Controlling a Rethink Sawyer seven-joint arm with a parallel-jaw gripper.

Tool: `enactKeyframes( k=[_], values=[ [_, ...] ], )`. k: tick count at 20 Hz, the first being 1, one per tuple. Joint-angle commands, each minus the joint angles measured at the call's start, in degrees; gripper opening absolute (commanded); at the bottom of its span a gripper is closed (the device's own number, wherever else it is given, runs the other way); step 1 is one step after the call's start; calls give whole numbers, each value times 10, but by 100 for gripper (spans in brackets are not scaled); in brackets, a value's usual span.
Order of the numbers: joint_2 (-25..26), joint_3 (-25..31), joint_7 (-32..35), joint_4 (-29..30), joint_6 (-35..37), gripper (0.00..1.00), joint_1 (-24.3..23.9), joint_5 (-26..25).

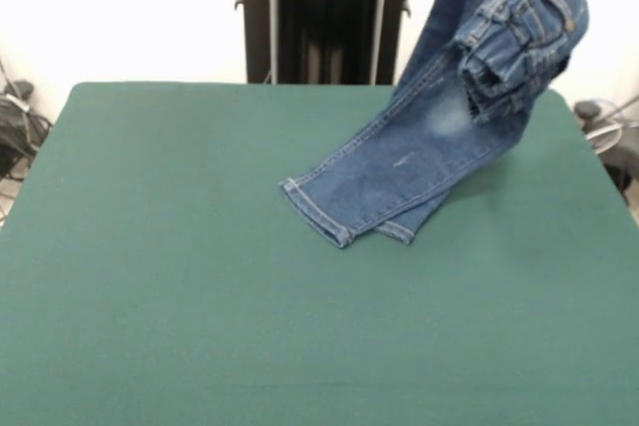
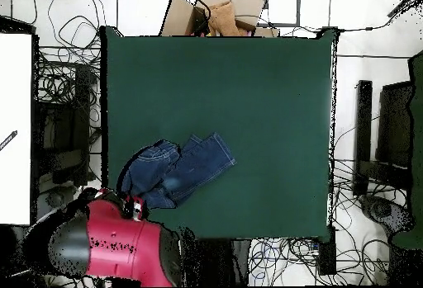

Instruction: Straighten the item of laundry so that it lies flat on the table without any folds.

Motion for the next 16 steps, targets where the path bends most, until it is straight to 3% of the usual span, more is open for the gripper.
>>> enactKeyframes(
  k=[1, 12, 16],
  values=[
    [10, -32, 250, -50, 89, 0, 42, 12],
    [25, -41, 308, -100, 139, 0, 60, 5],
    [8, -18, 256, -70, 100, 0, 25, 3]
  ],
)
